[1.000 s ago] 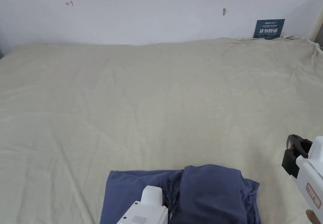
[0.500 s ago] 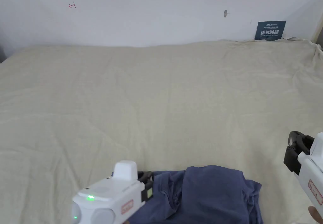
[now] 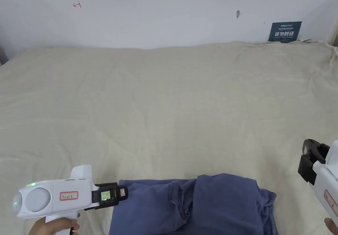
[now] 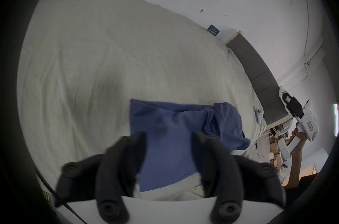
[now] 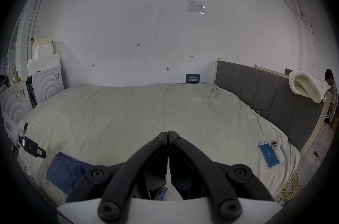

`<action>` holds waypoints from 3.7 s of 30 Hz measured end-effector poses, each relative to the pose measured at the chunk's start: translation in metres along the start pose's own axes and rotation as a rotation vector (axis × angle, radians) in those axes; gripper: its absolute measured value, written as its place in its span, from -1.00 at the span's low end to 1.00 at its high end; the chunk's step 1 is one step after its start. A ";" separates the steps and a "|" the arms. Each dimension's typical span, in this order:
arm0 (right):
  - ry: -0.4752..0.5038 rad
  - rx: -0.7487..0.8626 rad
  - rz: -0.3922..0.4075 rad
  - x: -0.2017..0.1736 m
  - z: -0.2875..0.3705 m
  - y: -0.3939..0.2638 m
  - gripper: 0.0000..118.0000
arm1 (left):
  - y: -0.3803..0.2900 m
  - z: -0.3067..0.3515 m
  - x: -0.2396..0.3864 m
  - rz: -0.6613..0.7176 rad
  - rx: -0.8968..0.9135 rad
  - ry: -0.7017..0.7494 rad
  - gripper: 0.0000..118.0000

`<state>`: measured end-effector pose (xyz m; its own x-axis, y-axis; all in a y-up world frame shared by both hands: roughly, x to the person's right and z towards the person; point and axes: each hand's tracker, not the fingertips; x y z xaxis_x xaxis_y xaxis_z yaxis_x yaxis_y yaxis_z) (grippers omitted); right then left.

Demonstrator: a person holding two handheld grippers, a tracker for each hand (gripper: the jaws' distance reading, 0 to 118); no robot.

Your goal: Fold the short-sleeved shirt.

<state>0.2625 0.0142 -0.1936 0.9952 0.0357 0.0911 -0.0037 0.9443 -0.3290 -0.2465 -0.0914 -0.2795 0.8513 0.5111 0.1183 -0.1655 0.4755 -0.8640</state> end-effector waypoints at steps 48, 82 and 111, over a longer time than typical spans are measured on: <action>0.035 -0.012 0.004 -0.005 -0.018 -0.002 -1.00 | 0.025 0.089 -0.011 0.008 -0.053 0.291 -0.97; -0.019 -0.020 -0.017 0.022 0.007 -0.011 -1.00 | -0.024 -0.155 0.207 -0.325 -0.397 0.118 -0.90; -0.004 -0.004 -0.002 0.011 0.010 -0.001 -1.00 | -0.023 -0.048 0.143 -0.334 0.214 0.186 -0.81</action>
<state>0.2729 0.0169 -0.1832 0.9948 0.0349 0.0958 -0.0011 0.9432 -0.3322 -0.0974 -0.0637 -0.2658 0.9477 0.1754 0.2667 0.0516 0.7405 -0.6701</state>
